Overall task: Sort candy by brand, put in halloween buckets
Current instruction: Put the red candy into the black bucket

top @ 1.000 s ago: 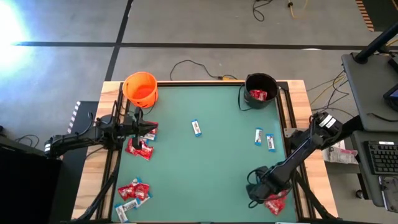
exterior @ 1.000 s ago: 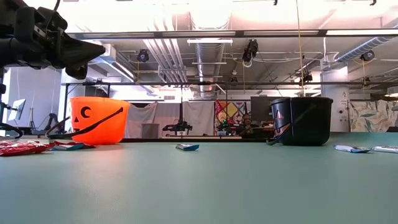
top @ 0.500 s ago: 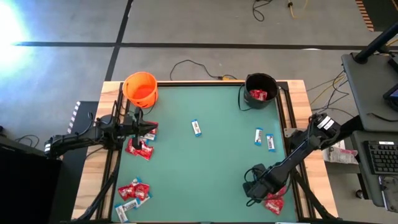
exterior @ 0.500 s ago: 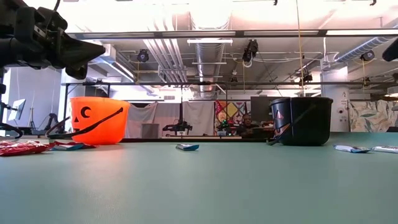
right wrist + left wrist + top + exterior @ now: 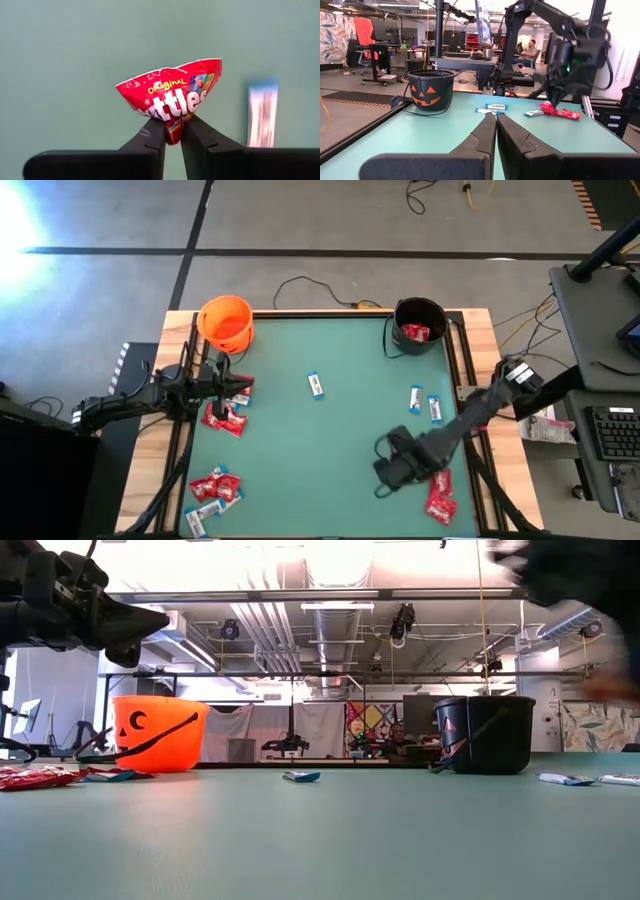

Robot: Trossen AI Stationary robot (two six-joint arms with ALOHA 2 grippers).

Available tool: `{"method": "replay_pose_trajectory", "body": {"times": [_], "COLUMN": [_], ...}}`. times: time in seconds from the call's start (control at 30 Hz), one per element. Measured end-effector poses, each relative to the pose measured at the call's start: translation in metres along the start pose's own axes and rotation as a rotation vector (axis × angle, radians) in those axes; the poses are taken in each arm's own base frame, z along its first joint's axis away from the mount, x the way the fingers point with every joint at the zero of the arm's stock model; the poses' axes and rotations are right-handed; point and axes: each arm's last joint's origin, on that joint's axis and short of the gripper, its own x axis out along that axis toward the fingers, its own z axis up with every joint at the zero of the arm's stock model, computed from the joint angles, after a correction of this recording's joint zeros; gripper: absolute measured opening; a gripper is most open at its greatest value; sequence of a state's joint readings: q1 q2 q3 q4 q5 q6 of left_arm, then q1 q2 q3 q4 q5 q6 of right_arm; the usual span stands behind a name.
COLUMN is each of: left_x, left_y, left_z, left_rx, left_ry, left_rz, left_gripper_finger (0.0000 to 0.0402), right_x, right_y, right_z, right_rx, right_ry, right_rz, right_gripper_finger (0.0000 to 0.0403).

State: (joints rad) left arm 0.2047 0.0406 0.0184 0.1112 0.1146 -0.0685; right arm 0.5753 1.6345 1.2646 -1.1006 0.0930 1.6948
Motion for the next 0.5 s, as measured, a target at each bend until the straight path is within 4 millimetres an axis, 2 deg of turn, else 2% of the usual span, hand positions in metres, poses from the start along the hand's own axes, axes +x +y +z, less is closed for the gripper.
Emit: {"method": "replay_pose_trajectory", "body": {"times": [0.1, 0.23, 0.33, 0.4, 0.5], "left_x": [0.000, 0.000, 0.000, 0.000, 0.000], "left_y": [0.000, 0.000, 0.000, 0.000, 0.000], "left_z": [0.000, 0.000, 0.000, 0.000, 0.000], "left_rx": [0.000, 0.000, 0.000, 0.000, 0.000], "left_ry": [0.000, 0.001, 0.001, 0.000, 0.000], "left_rz": [0.000, 0.000, 0.000, 0.000, 0.000], "left_gripper_finger": [0.0000, 0.0000, 0.0000, 0.0000, 0.0000], "right_x": [-0.021, -0.052, -0.074, -0.085, -0.088], "right_y": [-0.001, -0.025, -0.055, -0.082, -0.126], "right_z": [0.042, 0.118, 0.176, 0.209, 0.248], "right_rx": [-0.084, -0.119, -0.105, -0.038, 0.080], "right_ry": [-0.161, -0.284, -0.305, -0.324, -0.315], "right_rz": [-0.032, -0.142, -0.141, -0.149, -0.202], "right_gripper_finger": [0.0035, 0.0034, 0.0034, 0.0034, 0.0034]}}
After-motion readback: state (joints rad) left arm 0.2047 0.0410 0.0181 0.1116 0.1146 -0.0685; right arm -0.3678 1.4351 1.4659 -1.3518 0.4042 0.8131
